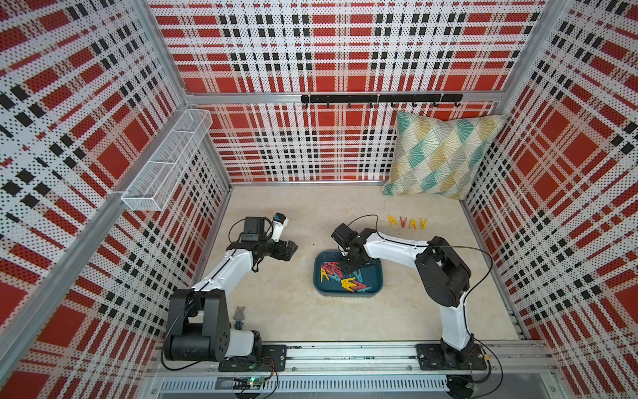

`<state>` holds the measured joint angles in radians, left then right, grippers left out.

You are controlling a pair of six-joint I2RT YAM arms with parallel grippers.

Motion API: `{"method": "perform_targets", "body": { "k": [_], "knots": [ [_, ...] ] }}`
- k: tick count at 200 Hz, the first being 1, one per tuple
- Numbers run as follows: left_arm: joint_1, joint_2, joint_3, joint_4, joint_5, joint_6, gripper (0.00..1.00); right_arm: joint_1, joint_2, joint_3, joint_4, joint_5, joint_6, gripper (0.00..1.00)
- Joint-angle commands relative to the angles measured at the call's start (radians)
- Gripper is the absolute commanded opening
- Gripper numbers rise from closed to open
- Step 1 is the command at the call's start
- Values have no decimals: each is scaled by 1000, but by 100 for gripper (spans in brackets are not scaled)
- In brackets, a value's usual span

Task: Take the clothespins out of the storage box
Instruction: Pick up the clothespin from the storage box.

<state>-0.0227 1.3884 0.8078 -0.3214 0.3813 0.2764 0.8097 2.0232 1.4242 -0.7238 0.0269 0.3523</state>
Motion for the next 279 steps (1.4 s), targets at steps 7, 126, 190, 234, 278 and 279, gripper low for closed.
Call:
{"method": "perform_targets", "body": {
  "k": [7, 126, 190, 234, 278, 279],
  "knots": [
    [9, -6, -4, 14, 10, 1, 92, 8, 6, 8, 6, 10, -6, 25],
    [9, -4, -6, 15, 10, 1, 92, 6, -193, 5, -1, 4, 26, 18],
    [9, -2, -6, 14, 10, 1, 92, -124, -344, -30, -20, -64, 37, 17],
    [9, -5, -6, 14, 10, 0, 92, -358, -419, -99, -62, -95, 0, 16],
    [7, -6, -4, 14, 11, 1, 92, -646, -374, -109, -86, -85, -73, 15],
    [6, -5, -4, 14, 11, 0, 92, -653, -372, -108, -86, -84, -75, 15]
  ]
}}
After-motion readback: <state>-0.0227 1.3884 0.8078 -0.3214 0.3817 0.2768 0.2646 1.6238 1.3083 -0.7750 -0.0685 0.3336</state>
